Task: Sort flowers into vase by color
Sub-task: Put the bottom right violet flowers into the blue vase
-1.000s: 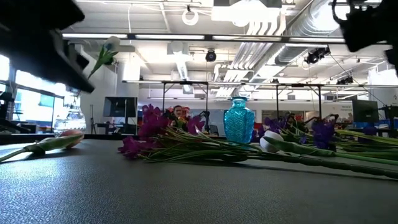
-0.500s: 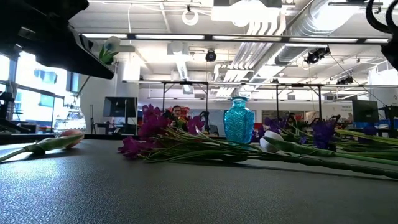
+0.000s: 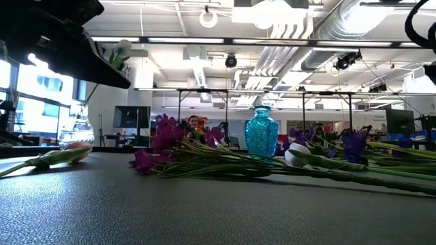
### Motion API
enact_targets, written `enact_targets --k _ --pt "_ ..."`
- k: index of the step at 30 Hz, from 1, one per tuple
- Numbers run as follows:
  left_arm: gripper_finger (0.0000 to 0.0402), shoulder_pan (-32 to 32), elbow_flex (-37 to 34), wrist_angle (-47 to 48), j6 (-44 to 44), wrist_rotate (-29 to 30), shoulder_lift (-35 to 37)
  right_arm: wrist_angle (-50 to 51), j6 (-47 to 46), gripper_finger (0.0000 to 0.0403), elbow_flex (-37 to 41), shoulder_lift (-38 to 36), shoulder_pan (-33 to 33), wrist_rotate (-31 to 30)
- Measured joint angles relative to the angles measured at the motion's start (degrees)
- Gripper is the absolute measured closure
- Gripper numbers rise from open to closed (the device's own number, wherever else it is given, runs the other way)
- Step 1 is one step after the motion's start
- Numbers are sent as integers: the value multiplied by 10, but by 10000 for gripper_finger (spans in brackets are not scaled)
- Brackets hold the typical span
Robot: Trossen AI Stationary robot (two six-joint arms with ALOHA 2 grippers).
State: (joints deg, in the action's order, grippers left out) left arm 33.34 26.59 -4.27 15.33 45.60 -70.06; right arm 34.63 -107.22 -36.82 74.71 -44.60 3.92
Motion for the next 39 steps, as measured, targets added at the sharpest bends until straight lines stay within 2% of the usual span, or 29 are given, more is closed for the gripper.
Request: enact_targets --k 6,14,19,23,33,36,39 --pt "398 0 0 0 4 0 0 -3 37 346 0 -14 1 28" --pt "398 0 0 0 5 0 0 73 -29 255 0 -21 3 32" --pt "398 0 0 0 6 0 0 80 -34 228 0 -20 3 -9" --pt "398 0 0 -1 10 0 0 78 -35 234 0 -14 4 -24" --pt "398 0 0 -1 11 0 0 29 -8 277 -1 71 6 -12" --pt "398 0 0 -1 11 0 0 25 -4 302 -2 82 8 -8" --pt "398 0 0 -2 11 0 0 19 0 345 -2 81 9 -5"
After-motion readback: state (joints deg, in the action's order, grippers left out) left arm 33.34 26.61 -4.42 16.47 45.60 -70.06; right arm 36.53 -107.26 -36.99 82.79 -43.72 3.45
